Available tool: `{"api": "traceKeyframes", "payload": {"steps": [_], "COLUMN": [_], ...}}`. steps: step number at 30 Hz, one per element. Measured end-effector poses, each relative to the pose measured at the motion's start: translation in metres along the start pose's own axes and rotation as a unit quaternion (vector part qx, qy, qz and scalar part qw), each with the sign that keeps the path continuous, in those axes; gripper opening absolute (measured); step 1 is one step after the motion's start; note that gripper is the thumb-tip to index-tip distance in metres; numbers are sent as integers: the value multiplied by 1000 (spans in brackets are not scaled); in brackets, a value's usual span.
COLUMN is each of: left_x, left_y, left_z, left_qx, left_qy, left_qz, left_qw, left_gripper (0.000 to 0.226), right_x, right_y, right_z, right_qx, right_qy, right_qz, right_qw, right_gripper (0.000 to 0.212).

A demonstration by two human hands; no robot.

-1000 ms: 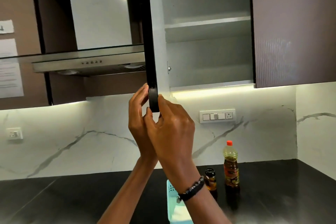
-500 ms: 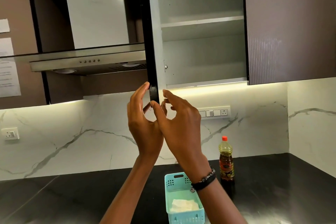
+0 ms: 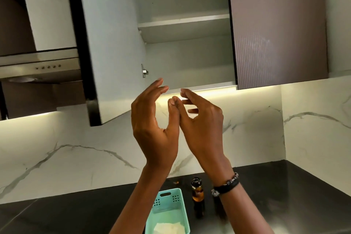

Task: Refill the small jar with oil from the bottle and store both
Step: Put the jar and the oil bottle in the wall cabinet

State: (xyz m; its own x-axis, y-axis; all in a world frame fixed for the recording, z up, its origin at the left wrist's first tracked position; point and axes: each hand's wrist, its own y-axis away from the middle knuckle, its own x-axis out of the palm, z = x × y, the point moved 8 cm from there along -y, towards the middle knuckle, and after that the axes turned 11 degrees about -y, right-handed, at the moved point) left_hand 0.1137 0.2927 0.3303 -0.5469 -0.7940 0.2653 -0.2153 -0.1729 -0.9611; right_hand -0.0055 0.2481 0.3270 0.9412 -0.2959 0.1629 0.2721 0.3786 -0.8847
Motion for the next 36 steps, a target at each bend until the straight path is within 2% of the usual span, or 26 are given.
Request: {"api": "traceKeyframes", "payload": {"steps": [6, 15, 19, 26, 31, 36], "left_x": [76, 188, 225, 267, 284, 274], "left_y": [30, 102, 143, 225, 309, 406], "left_z": [5, 30, 53, 127, 189, 245], "left_qx": [-50, -150, -188, -246, -343, -491], "left_qy": [6, 47, 51, 27, 5, -38], "left_qz": [33, 175, 240, 302, 352, 357], "left_qw": [998, 972, 951, 921, 871, 794], "left_gripper": [31, 34, 38, 33, 33, 51], "right_x": [-29, -69, -79, -70, -59, -60], "right_y": [-34, -56, -55, -29, 17, 80], "right_z": [-70, -194, -251, -373, -463, -549], "right_qx": [5, 51, 75, 149, 215, 354], "right_qy": [34, 86, 108, 142, 141, 118], "right_qz": [26, 98, 118, 177, 245, 268], "right_qw": [999, 990, 984, 963, 935, 888], "right_gripper": [38, 37, 37, 39, 44, 55]}}
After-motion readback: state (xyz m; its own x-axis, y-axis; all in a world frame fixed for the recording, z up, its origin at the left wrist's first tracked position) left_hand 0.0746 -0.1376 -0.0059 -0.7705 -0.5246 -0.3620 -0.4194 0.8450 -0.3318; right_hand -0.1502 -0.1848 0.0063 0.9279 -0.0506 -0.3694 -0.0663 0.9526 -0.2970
